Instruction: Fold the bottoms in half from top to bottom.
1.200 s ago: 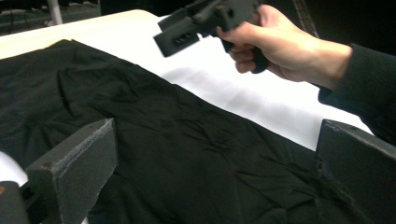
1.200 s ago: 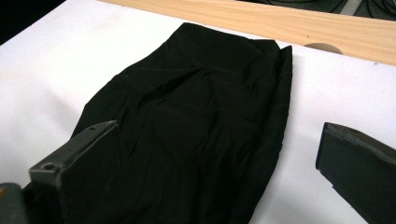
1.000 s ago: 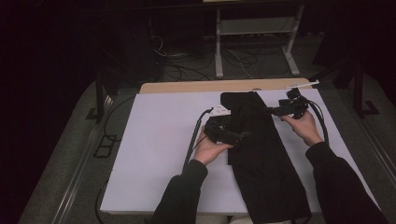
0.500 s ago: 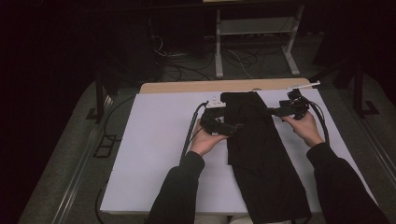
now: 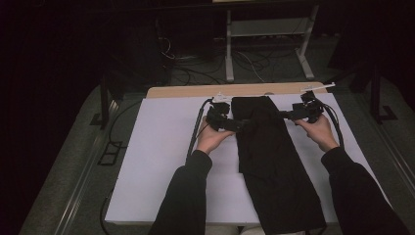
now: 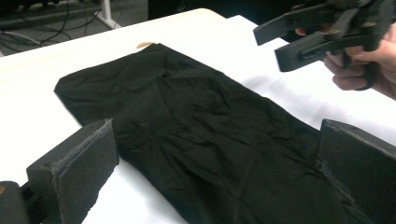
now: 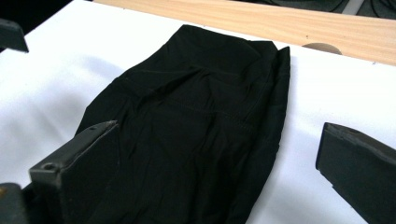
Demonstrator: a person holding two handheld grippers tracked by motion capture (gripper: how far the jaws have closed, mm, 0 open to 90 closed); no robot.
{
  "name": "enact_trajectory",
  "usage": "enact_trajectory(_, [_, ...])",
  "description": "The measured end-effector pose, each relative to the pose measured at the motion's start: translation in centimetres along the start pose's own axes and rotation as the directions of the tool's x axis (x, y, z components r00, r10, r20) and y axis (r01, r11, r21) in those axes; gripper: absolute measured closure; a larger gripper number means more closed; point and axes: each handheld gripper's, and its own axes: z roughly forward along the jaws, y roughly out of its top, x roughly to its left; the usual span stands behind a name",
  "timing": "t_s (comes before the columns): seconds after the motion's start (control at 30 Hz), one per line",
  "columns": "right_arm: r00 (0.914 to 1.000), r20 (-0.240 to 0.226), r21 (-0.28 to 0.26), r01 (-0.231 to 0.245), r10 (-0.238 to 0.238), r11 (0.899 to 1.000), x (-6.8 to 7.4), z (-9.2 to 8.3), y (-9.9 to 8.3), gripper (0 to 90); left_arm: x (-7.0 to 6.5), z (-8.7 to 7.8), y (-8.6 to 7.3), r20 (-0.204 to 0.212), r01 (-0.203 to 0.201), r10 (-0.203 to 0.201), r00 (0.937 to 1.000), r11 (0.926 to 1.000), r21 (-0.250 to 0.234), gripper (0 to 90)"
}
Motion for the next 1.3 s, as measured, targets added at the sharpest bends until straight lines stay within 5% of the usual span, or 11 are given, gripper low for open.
enact_trajectory(0.47, [0.9998,0.006,0.018,-0.017,0.017,1.000,-0.6,0.5,0.9,0.0,3.4,2.1,-0.2,-0.031,0.096,-0.095,0.9950,0.9952,0.020,0.0])
enact_trajectory(1.0, [0.9980,0.001,0.074,-0.063,0.064,0.995,-1.6,2.5,1.1,5.8,5.9,4.0,-2.0,-0.060,0.258,-0.255,0.9650,0.9655,0.037,0.2])
enact_trajectory(1.3, [0.9921,-0.011,0.111,-0.123,0.125,0.986,-2.5,3.3,0.3,16.0,5.7,4.8,-2.4,-0.054,0.277,-0.275,0.9600,0.9595,0.048,6.4])
